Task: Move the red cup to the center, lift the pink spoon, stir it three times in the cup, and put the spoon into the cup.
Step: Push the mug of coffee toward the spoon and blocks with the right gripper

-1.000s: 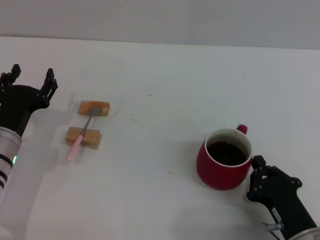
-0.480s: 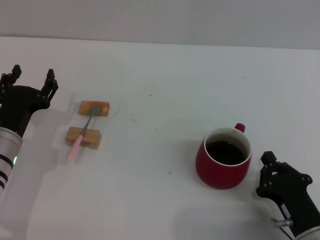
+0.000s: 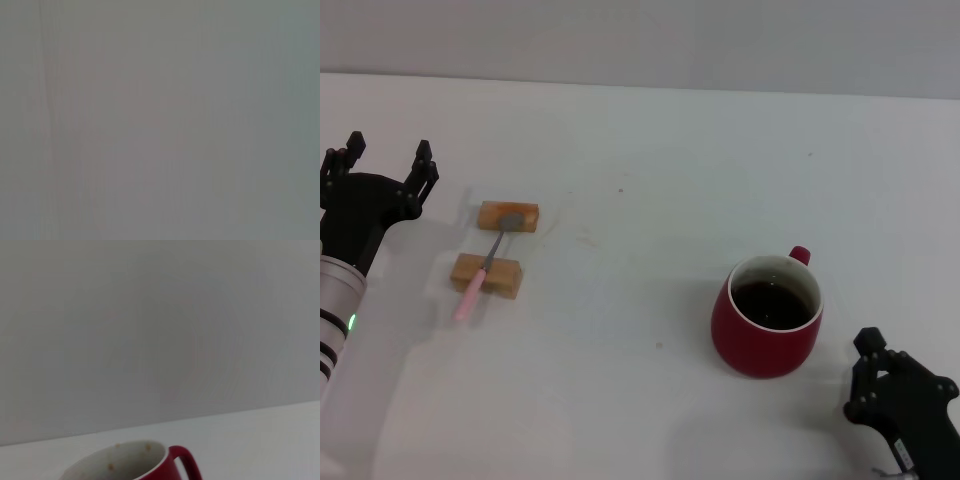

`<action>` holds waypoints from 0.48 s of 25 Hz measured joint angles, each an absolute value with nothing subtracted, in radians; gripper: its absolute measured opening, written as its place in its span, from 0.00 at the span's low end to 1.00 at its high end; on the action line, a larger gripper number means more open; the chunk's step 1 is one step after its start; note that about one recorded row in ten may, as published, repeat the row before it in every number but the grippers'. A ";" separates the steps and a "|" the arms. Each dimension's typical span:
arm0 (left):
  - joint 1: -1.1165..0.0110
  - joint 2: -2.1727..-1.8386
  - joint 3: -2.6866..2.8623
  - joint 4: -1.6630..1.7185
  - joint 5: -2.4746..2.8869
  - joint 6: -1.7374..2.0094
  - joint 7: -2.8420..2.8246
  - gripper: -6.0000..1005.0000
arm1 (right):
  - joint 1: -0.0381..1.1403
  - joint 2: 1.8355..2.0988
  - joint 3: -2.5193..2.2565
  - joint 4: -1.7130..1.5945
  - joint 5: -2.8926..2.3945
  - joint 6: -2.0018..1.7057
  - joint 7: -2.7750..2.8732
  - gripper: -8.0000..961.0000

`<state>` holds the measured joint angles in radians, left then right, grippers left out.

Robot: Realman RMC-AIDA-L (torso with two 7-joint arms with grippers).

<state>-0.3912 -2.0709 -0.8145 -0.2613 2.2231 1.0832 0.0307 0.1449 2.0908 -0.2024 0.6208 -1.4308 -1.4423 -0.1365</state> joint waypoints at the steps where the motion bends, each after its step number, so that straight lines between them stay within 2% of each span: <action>1: -0.391 -2.071 -0.815 -0.261 2.223 1.083 0.031 0.74 | 0.147 2.091 -0.204 0.623 -1.432 -1.437 -0.137 0.01; 12: -0.387 -2.072 -0.815 -0.262 2.223 1.083 0.031 0.73 | 0.216 2.092 -0.197 0.628 -1.433 -1.362 -0.136 0.01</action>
